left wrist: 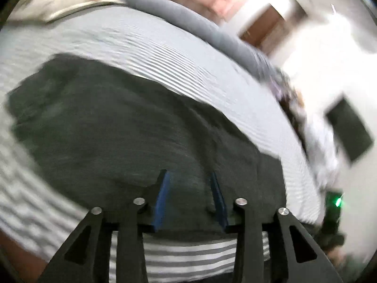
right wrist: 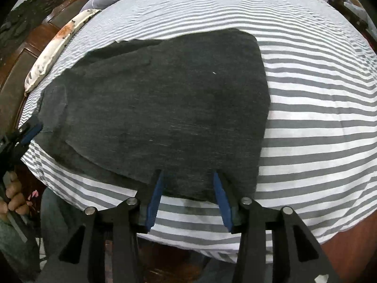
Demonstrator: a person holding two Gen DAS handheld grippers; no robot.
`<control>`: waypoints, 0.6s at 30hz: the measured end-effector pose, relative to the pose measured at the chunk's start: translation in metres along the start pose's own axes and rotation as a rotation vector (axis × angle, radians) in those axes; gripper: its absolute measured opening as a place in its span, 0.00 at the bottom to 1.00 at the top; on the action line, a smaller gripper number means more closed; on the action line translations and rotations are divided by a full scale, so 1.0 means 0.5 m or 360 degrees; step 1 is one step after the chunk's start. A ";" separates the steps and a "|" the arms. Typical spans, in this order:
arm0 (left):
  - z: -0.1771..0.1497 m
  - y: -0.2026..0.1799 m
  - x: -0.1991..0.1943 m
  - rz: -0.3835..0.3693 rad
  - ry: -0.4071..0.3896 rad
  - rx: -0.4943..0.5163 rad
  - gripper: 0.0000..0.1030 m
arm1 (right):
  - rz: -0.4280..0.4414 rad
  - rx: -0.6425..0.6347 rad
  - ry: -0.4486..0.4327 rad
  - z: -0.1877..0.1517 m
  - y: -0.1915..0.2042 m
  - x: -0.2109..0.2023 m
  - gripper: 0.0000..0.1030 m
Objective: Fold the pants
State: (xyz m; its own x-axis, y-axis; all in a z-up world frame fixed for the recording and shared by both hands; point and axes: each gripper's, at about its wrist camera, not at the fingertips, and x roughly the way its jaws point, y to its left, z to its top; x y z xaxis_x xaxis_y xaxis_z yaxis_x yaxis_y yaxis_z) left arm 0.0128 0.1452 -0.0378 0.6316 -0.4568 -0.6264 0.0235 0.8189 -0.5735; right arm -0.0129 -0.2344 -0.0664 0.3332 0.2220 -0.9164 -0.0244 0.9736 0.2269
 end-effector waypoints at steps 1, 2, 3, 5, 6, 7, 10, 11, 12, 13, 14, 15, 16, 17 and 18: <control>0.007 0.026 -0.016 -0.0003 -0.0033 -0.0053 0.39 | -0.0003 0.0002 -0.0011 0.001 0.009 -0.007 0.42; 0.013 0.063 -0.040 0.0016 -0.0083 -0.0128 0.39 | -0.0001 -0.0009 -0.0026 0.002 0.020 -0.014 0.43; 0.019 0.098 -0.061 0.0042 -0.0122 -0.0193 0.39 | 0.0005 -0.0025 -0.0037 0.005 0.030 -0.017 0.45; 0.023 0.153 -0.087 0.0025 -0.0165 -0.0311 0.39 | -0.0002 -0.0053 -0.0083 0.004 0.054 -0.029 0.48; 0.023 0.177 -0.094 0.0012 -0.0177 -0.0369 0.39 | 0.0000 -0.0053 -0.0094 0.002 0.057 -0.032 0.49; 0.024 0.208 -0.101 -0.0018 -0.0189 -0.0452 0.39 | 0.0022 -0.0042 -0.0106 0.005 0.067 -0.032 0.49; 0.023 0.265 -0.101 -0.0072 -0.0169 -0.0607 0.39 | 0.0053 -0.0018 -0.0108 0.015 0.095 -0.024 0.49; 0.022 0.283 -0.097 -0.0103 -0.0171 -0.0663 0.39 | 0.0057 -0.0015 -0.0103 0.018 0.105 -0.021 0.49; 0.020 0.296 -0.093 -0.0123 -0.0168 -0.0703 0.39 | 0.0059 -0.0016 -0.0104 0.018 0.115 -0.019 0.49; 0.017 0.309 -0.087 -0.0149 -0.0166 -0.0748 0.39 | 0.0056 -0.0018 -0.0106 0.019 0.123 -0.017 0.49; 0.015 0.323 -0.080 -0.0190 -0.0160 -0.0803 0.39 | 0.0056 -0.0021 -0.0104 0.020 0.130 -0.015 0.49; 0.013 0.336 -0.077 -0.0209 -0.0153 -0.0845 0.39 | 0.0059 -0.0023 -0.0101 0.024 0.137 -0.013 0.49; 0.011 0.348 -0.071 -0.0231 -0.0149 -0.0882 0.39 | 0.0055 -0.0024 -0.0100 0.022 0.138 -0.013 0.49; 0.008 0.361 -0.070 -0.0235 -0.0142 -0.0918 0.39 | 0.0038 -0.0029 -0.0098 0.023 0.144 -0.011 0.49; 0.004 0.371 -0.075 -0.0249 -0.0152 -0.0939 0.39 | 0.0029 -0.0033 -0.0094 0.025 0.145 -0.011 0.49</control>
State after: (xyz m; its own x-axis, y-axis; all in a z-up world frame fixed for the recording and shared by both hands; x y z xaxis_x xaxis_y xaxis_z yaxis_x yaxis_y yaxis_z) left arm -0.0048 0.3148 -0.1196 0.7224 -0.5005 -0.4770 -0.2940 0.4021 -0.8671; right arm -0.0048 -0.1654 -0.0410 0.3873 0.2365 -0.8911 -0.0504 0.9705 0.2357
